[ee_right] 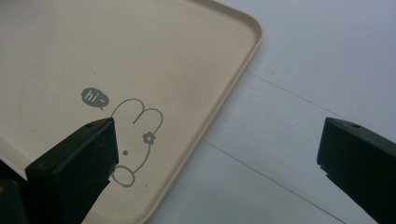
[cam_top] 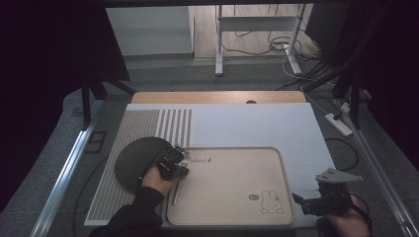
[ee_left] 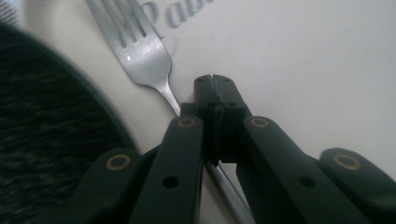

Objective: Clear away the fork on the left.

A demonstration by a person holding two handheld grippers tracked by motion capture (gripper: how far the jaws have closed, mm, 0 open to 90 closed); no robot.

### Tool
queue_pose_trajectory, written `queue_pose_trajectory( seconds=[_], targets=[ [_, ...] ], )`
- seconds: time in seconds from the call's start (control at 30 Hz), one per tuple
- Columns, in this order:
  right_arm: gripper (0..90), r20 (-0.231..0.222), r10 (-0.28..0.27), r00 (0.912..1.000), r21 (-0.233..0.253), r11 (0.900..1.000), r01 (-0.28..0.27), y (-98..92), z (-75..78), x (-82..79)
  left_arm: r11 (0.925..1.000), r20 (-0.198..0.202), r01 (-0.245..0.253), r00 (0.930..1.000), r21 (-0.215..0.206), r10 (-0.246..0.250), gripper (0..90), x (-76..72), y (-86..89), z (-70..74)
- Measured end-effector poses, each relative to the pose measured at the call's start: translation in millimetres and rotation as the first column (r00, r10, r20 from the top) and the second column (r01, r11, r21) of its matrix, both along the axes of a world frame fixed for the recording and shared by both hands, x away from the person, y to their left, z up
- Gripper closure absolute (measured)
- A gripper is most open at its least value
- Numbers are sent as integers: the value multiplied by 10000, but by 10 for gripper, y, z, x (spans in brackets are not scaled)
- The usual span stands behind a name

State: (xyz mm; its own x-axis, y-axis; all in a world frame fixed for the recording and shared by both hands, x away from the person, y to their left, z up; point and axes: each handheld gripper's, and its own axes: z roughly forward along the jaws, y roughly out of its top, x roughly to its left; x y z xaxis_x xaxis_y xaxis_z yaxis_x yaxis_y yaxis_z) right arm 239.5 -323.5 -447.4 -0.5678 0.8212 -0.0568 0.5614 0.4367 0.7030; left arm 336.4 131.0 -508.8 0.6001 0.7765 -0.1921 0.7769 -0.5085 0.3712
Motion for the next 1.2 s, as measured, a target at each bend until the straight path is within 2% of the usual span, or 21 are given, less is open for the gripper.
queue_pose_trajectory(
  seconds=[0.2,0.23,0.27,0.3,0.37,0.4,0.47,0.5,0.6,0.73,0.83,0.93,0.97,1.07,1.17,1.2],
  targets=[
    [0,-4,1,10000,-11,10000,-1,0,-1,2,10000,73,-18,10000,48,18,891,3,21,1],
    [0,0,-2,10000,-2,10000,2,-1,0,1,10000,241,86,9997,33,-86,841,-2,10,9],
    [0,0,-2,10000,-2,10000,2,-1,0,1,10000,241,86,9997,33,-86,816,-2,10,9],
    [0,-7,0,10000,7,10000,0,-2,0,1,9998,481,197,9986,71,-201,796,-13,-7,34],
    [0,-8,-2,10000,8,10000,2,-2,0,1,9997,594,205,9980,91,-210,774,-18,-14,49],
    [0,-13,-4,10000,7,10000,4,-2,0,1,9998,787,179,9967,66,-183,717,-26,-13,75],
    [0,-13,-3,10000,8,10000,3,-2,0,1,9998,829,173,9964,44,-176,667,-26,-8,83],
    [0,-13,-3,10000,8,10000,3,-2,0,1,9999,866,146,9961,-6,-145,667,-27,2,90],
    [0,-9,-4,10000,4,10000,4,-1,0,0,9997,972,82,9952,-251,-57,592,-29,44,113],
    [0,-16,-5,10000,3,10000,5,-1,0,1,9970,1288,-38,9916,-777,138,455,-47,115,164],
    [0,-15,-3,10000,8,10000,3,-2,0,1,9960,1410,-3,9899,-890,129,405,-55,141,180],
    [0,-18,-3,10000,10,10000,3,-2,0,1,9928,1539,66,9880,-1194,120,266,-64,180,196],
    [0,-18,-3,10000,10,10000,3,-2,0,1,9924,1614,61,9868,-1229,140,266,-67,191,203],
    [0,-16,-5,10000,8,10000,5,-1,0,1,9929,1817,-9,9831,-1187,226,170,-85,210,227],
    [0,-19,-2,10000,11,10000,2,-2,0,1,9874,1785,-116,9831,-1577,400,84,-98,242,248],
    [0,-19,-2,10000,11,10000,2,-2,0,1,9853,1792,-69,9831,-1706,379,84,-103,256,253]
  ],
)
